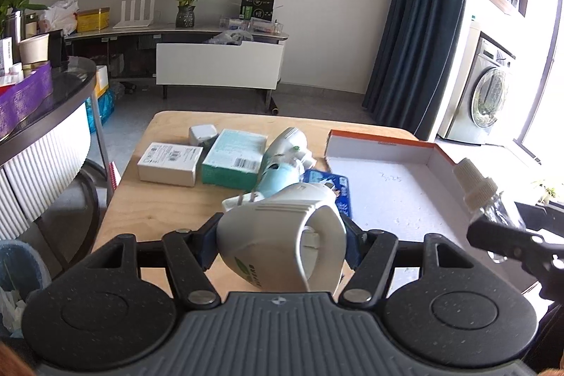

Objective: Organize rigid objects
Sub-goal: 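Lift white heater plug with left tool while right tool lifts glass bottle, then carry heater plug in left tool while right tool carries bottle over orange-rimmed box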

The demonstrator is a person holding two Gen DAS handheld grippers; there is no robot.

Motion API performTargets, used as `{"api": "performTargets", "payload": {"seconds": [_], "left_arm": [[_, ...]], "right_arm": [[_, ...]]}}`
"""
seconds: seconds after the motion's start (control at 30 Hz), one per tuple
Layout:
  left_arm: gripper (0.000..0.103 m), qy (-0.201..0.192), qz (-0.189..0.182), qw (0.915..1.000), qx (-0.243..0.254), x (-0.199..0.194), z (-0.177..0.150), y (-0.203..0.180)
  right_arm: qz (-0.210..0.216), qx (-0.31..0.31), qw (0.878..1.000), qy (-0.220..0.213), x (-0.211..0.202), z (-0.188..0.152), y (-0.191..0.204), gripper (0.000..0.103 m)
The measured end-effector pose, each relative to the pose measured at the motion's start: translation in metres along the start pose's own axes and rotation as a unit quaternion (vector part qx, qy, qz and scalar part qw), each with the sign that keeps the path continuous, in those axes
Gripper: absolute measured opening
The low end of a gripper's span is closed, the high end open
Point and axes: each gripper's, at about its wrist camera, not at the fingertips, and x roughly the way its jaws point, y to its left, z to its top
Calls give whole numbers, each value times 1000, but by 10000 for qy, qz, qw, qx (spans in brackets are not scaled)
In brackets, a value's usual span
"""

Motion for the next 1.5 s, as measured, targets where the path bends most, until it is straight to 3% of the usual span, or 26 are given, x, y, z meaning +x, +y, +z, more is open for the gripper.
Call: {"api": "performTargets", "payload": {"seconds": [0.2,0.5,1.0,1.5], "left_arm": [[66,-19,-354,9988,325,24,36,-39],[66,12,-713,9944,776,57,68,-87],[66,295,-536,9965,565,84,66,-109],[66,429,-594,9956,580,100,70,-118]], "right_arm": [[-703,370,9966,-221,4,35,-43,59],[-1286,776,9882,-291,1,62,-98,59],[-1372,889,9865,-77,26,61,-138,60],[-1508,901,9843,159,54,63,-149,60]]}}
